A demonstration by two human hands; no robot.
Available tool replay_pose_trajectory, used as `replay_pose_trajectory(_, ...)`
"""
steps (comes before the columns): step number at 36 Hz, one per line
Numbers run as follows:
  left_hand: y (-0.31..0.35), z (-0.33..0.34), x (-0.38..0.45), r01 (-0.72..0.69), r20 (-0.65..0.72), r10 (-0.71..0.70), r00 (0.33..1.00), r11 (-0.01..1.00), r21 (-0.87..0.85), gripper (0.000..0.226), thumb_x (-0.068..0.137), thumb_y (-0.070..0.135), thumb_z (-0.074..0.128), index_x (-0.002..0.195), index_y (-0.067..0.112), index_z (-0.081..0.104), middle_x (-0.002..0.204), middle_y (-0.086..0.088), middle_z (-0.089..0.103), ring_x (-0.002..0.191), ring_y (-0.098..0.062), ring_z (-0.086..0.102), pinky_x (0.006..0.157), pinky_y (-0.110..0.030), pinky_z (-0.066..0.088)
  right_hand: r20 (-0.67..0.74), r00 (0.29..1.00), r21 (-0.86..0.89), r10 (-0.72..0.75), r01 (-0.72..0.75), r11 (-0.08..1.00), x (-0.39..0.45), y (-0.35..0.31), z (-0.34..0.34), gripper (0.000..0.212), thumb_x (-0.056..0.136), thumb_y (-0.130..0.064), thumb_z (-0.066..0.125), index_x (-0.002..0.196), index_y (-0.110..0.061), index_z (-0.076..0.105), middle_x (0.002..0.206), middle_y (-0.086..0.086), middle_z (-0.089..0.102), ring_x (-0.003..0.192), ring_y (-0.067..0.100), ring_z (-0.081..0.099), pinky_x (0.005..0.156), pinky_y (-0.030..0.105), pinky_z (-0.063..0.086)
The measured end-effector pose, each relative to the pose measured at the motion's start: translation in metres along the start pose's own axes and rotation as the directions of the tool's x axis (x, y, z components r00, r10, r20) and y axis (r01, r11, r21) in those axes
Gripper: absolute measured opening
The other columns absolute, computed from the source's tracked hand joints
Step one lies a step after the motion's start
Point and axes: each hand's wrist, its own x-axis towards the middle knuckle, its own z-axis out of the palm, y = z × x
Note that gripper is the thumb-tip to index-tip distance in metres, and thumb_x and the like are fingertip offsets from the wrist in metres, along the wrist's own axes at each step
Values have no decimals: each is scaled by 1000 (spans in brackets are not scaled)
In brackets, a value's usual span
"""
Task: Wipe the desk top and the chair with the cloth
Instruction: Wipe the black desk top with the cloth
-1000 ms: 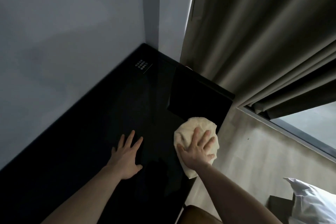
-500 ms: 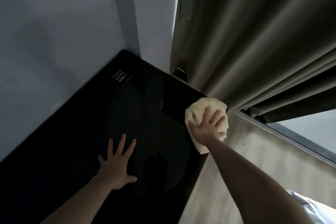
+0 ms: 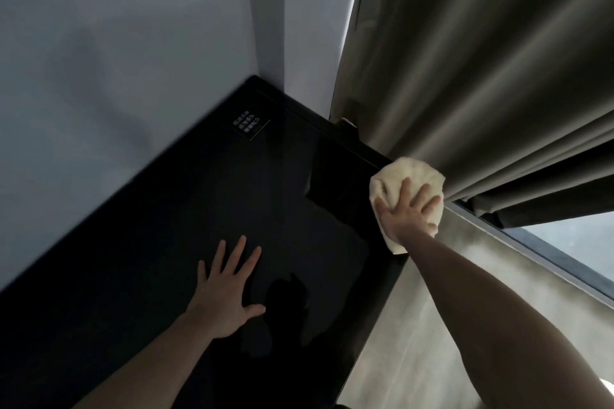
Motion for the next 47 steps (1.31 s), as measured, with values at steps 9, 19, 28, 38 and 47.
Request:
replay_pose_trajectory(9,-32,35,-64,31,29,-30,999,999,-30,101,93,66,51,155,37,-24,157,3,-44,149,-32,-31,122,-62,0,14,999,-52,-47,48,998,-71,2,44,86,91,-79,20,154,-40,-24,163,1,-33,150,35,-28,116,71,12)
replay_pose_trajectory(19,-90,98,-185,201,109,-188,976,972,-123,106,93,56,60,156,36,-24,156,2,-45,151,-35,-24,122,-63,8,50,997,-97,-61,65,993,-205,-1,119,82,93,-76,16,152,-41,-28,162,1,-33,150,36,-26,113,72,18)
replay_pose_trajectory(28,-128,174,-299,255,188,-221,957,949,-183,116,88,43,73,156,41,-21,157,8,-43,151,-29,-25,121,-66,13,182,961,-75,-209,226,971,-362,13,208,87,94,-74,22,153,-36,-29,157,6,-43,146,38,-35,116,72,2)
replay_pose_trajectory(38,-133,186,-301,267,234,-223,946,947,-179,127,83,38,80,152,46,-26,152,10,-50,147,-34,-34,116,-73,11,209,965,-51,-156,170,984,-359,5,219,93,91,-76,30,150,-40,-32,153,4,-48,142,39,-40,115,74,1)
replay_pose_trajectory(47,-140,184,-296,246,247,-211,946,962,-121,131,79,48,81,150,48,-29,149,12,-51,145,-34,-36,115,-74,12,162,979,-50,-126,136,989,-344,0,220,94,87,-81,25,149,-41,-33,155,4,-46,144,39,-38,115,73,3)
